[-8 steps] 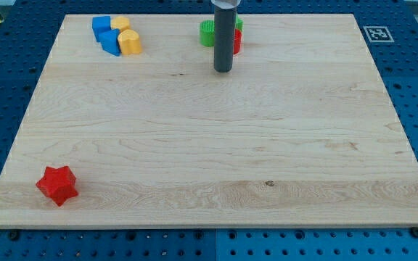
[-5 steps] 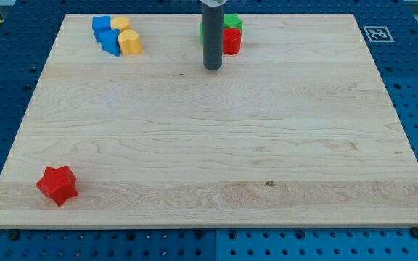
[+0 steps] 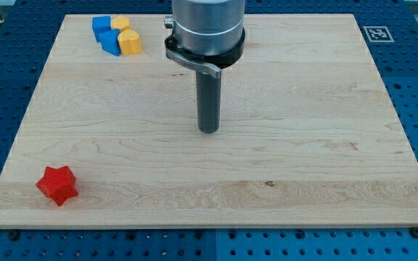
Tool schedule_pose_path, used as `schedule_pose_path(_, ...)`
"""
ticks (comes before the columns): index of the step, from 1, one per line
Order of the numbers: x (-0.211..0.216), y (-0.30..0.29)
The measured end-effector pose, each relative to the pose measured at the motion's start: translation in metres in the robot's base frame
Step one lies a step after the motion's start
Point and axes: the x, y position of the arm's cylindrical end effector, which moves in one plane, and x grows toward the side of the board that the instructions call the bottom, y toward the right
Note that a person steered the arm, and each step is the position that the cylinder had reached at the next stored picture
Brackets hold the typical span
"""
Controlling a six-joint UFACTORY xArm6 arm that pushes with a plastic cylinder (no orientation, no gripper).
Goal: Move the arm to the left of the red star
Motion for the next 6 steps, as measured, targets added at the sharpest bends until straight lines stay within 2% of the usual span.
schedule_pose_path(1, 0.024, -0.012)
schedule_pose_path(6, 0.021, -0.162)
